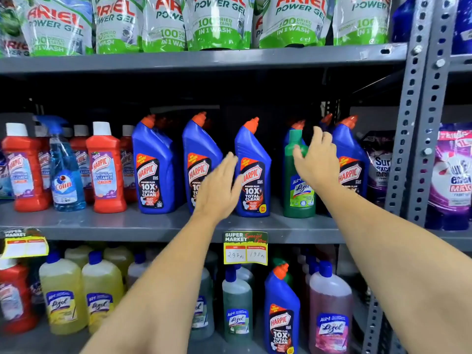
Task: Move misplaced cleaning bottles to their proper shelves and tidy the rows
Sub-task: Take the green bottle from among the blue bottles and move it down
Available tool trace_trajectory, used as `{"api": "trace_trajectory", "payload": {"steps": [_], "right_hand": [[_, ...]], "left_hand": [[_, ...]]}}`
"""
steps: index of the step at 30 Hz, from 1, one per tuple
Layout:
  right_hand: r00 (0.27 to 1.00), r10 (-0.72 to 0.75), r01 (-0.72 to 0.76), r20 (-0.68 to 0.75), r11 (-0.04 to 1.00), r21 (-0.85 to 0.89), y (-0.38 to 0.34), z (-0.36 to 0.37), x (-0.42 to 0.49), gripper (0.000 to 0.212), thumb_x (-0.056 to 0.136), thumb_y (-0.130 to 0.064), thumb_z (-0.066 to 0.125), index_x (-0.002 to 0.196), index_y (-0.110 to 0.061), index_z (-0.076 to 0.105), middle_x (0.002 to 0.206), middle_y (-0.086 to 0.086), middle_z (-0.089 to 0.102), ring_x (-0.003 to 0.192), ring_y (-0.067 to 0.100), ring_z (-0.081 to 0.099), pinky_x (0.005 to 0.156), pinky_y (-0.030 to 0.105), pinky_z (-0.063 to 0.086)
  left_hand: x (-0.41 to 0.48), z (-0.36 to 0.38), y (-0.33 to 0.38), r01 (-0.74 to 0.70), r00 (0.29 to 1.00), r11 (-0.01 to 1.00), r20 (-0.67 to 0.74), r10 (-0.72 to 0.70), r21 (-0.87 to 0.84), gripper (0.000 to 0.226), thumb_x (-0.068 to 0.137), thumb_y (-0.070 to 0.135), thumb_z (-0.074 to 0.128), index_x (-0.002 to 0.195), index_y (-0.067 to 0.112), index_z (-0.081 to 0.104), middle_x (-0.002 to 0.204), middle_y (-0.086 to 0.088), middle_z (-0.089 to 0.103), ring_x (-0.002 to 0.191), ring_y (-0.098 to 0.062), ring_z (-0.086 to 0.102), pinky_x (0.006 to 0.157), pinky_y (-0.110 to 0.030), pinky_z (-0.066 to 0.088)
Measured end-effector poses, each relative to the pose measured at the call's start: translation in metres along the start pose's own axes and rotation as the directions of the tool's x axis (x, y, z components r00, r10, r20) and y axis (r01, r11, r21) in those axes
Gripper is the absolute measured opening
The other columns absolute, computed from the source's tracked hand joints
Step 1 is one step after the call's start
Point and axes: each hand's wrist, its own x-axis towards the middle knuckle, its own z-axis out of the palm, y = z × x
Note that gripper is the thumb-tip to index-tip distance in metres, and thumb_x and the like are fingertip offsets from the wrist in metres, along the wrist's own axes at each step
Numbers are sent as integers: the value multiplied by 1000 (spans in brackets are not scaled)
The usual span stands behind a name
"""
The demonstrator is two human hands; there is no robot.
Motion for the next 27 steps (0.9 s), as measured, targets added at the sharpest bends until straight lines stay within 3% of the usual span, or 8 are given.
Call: {"api": "trace_trajectory", "payload": {"steps": [3,5,7,9,12,19,23,27], "right_hand": [[976,200,-211,90,967,143,0,7,-1,80,87,-54,57,146,-7,29,140,20,44,124,45,48,96,52,42],[943,282,-314,178,931,188,0,13,-3,90,79,-64,63,143,-9,33,140,18,46,126,43,49,98,50,41],[925,303,-348,227,918,192,1,16,-7,96,69,-69,69,139,-12,36,137,15,47,125,43,50,99,49,41],[919,307,-357,246,914,193,5,19,-10,99,64,-67,75,139,-17,33,136,14,47,124,42,51,97,49,42],[912,309,-365,270,912,189,11,21,-14,101,64,-60,80,142,-25,26,136,13,49,123,41,52,96,48,43],[933,261,-326,247,905,274,16,16,-16,99,63,-56,80,141,-28,27,134,10,51,121,36,53,96,45,43],[969,209,-245,135,899,363,24,9,-28,95,61,-56,81,137,-26,32,128,5,55,113,25,55,93,40,45],[982,182,-181,45,869,461,28,-1,-41,92,60,-55,82,132,-22,36,122,-1,57,109,19,57,91,34,47]], "left_hand": [[-29,12,0,-8,990,999,138,2,39,44,102,36,38,136,9,46,136,-10,55,110,-30,59,87,-42,45],[-51,22,-5,32,968,996,244,-53,87,43,102,39,36,132,10,50,128,-7,60,98,-32,62,80,-44,47],[-60,26,-13,40,957,989,279,-78,139,39,102,40,37,122,13,57,118,-6,65,95,-31,62,77,-42,47],[-65,29,-18,0,955,985,291,-50,171,35,102,39,37,98,16,62,96,-3,68,85,-28,61,67,-38,43],[-66,30,-23,-18,957,989,290,-25,145,37,101,39,35,70,22,47,68,5,54,66,-22,54,56,-36,39],[-71,34,-25,-16,976,986,217,-21,168,36,99,41,31,68,27,43,63,9,50,59,-12,47,47,-29,25],[-72,35,-21,-11,984,984,178,-21,177,34,97,41,29,69,28,43,62,10,48,57,-12,44,46,-28,21],[-75,36,-20,0,994,976,111,-24,216,33,99,30,42,67,25,38,58,9,40,53,-16,40,47,-28,21]]}}
